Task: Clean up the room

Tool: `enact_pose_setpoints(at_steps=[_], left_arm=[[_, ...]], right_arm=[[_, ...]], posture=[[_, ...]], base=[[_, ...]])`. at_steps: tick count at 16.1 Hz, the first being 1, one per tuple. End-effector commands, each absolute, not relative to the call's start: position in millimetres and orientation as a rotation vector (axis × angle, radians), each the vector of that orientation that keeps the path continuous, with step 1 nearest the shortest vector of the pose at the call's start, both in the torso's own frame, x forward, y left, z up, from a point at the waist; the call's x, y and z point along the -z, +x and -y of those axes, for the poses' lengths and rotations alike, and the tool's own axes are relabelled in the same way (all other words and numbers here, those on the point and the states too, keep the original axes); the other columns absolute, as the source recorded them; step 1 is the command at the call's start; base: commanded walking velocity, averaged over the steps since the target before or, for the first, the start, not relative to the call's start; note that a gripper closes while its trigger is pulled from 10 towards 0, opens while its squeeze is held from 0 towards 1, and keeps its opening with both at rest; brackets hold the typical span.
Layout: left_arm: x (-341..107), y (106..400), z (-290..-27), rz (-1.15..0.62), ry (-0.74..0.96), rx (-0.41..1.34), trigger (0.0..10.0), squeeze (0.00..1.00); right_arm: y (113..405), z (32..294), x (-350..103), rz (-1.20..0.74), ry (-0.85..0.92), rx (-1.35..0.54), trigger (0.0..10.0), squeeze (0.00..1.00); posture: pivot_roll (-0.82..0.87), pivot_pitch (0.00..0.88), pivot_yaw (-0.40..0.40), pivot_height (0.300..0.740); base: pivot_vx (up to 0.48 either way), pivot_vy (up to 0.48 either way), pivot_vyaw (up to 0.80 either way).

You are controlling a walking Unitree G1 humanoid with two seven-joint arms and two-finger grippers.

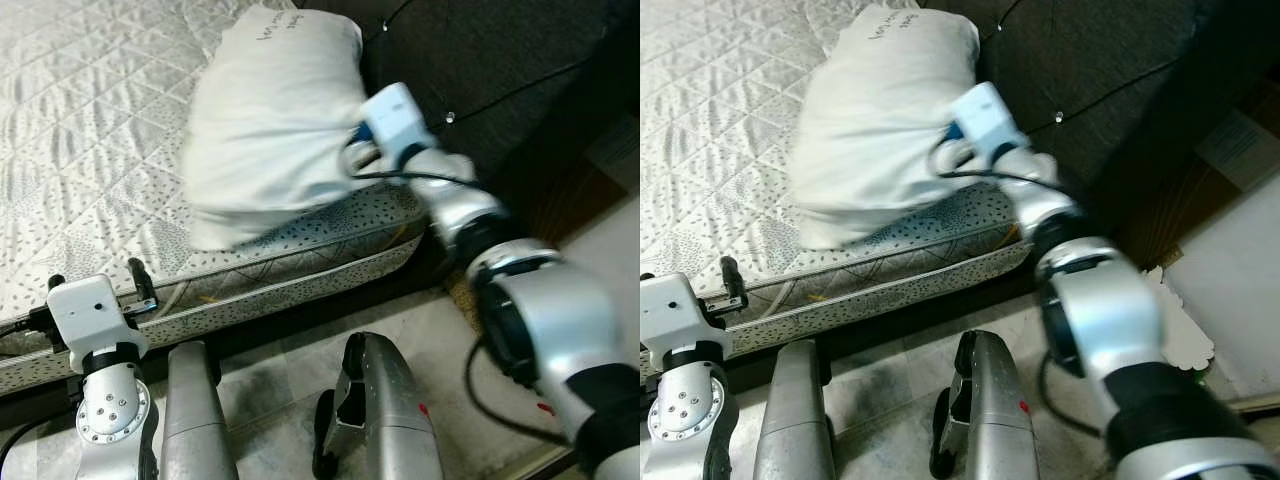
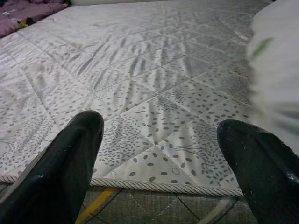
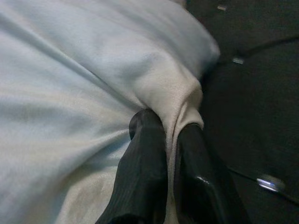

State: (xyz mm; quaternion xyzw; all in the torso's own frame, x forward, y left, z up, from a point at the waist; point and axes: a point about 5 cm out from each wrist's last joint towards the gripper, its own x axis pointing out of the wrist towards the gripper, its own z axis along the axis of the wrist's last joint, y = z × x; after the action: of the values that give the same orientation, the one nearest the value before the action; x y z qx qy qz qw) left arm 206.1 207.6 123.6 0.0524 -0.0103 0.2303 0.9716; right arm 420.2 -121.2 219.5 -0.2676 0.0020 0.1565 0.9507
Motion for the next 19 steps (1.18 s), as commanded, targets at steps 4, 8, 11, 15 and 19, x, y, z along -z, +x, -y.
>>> enact_pose_setpoints(at_steps=[4,8,11,15,19], left_arm=[[-122,212,-206,0.031,0.106,-0.457,10.0,0.0],[-126,218,-209,0.055,0.114,-0.463,10.0,0.0],[-125,216,-209,0.052,0.113,-0.463,10.0,0.0],[-128,219,-213,0.058,0.123,-0.459,10.0,0.0],[-131,219,-213,0.07,0.123,-0.473,10.0,0.0]], right_arm=[[422,135,-254,0.227,-1.179,-0.268,0.0,0.0],[418,138,-234,0.171,-0.964,-0.289,0.0,0.0],[413,128,-211,0.152,-0.815,-0.301,0.0,0.0],[414,120,-212,0.143,-0.713,-0.286,0.0,0.0],[420,107,-237,0.159,-0.607,-0.253,0.0,0.0]], posture=[[0.12,0.04,-0.131,0.557],[0.13,0.025,-0.135,0.557],[0.14,0.027,-0.117,0.557],[0.14,0.035,-0.098,0.557],[0.15,0.038,-0.108,0.557]], base=[[0.0,0.0,0.0],[0.0,0.0,0.0],[0.0,0.0,0.0],[0.0,0.0,0.0],[0.0,0.0,0.0]])
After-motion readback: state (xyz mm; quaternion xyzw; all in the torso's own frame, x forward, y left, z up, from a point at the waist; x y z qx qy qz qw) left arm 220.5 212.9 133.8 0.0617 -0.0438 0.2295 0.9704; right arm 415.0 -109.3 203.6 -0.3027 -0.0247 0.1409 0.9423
